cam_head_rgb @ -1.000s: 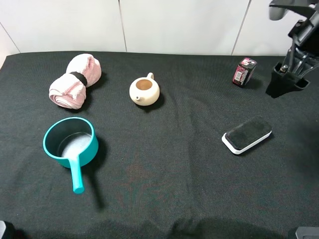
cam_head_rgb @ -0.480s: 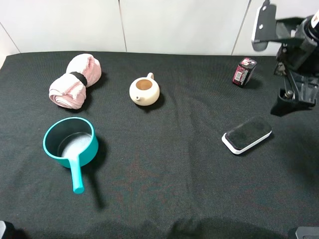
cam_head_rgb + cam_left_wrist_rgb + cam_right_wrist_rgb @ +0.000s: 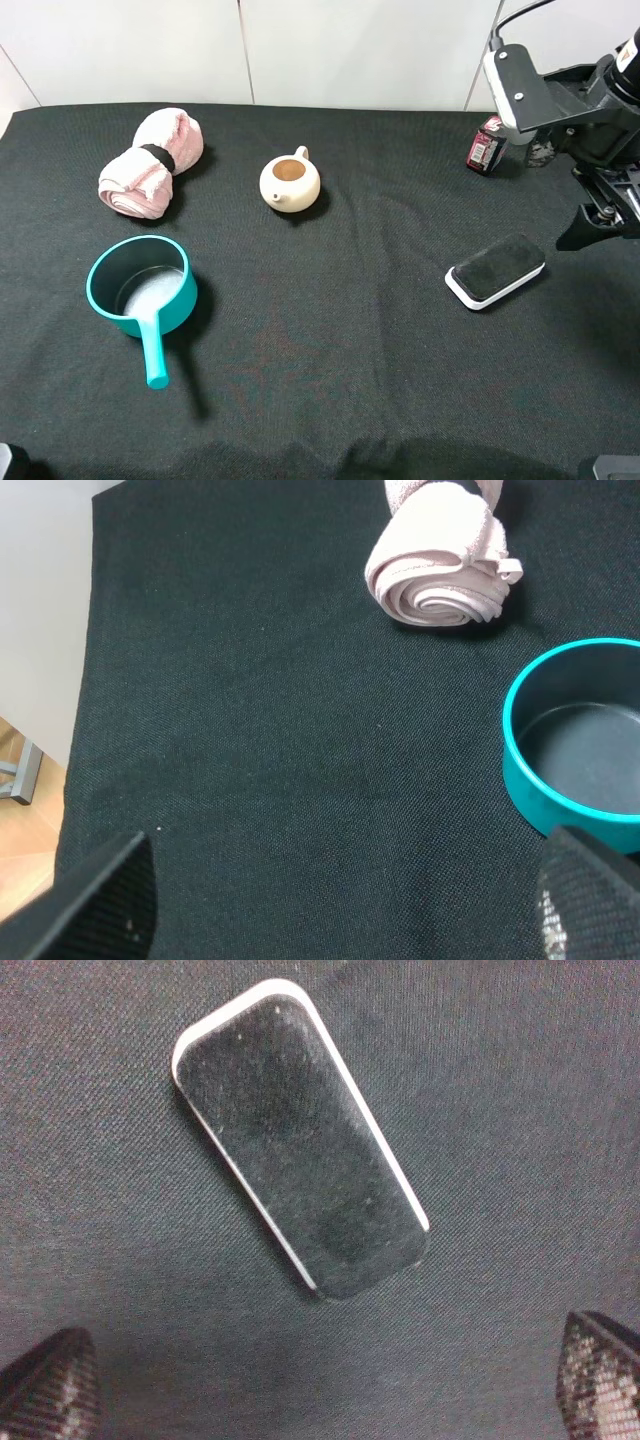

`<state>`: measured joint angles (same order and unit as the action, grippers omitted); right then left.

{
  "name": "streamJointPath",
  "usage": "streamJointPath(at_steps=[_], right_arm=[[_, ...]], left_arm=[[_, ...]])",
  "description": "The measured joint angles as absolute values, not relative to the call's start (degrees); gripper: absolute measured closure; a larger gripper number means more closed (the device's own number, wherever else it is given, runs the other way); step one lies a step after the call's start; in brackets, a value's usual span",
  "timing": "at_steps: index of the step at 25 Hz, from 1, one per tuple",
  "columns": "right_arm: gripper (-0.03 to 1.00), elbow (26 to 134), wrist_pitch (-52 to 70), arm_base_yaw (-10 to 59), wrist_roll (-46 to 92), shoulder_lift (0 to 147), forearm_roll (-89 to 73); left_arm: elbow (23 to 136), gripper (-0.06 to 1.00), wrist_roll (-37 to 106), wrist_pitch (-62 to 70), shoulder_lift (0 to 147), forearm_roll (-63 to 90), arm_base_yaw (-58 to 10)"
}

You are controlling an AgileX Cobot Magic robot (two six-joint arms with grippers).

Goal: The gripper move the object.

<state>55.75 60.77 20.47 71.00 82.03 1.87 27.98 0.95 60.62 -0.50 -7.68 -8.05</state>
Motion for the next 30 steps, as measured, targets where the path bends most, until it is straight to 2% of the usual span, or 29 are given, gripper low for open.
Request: streamJointPath(at_steps=[6,14,30], right_arm=[[0.27,55.75,56.26,20.47,72.38,82.62,3.35],[0.27,55.75,56.48,20.47,78.37,87.03,5.01],[0.27,55.75,56.00,20.47,80.37,91.99,5.70]], left_arm=[[27.98,0.12,0.95,60.62,-0.50,-7.68,-8.05],[27.98,0.12,0.95,60.62,-0.50,-7.68,-8.05],[27.98,0.12,0.95,60.62,-0.50,-7.68,-8.05]])
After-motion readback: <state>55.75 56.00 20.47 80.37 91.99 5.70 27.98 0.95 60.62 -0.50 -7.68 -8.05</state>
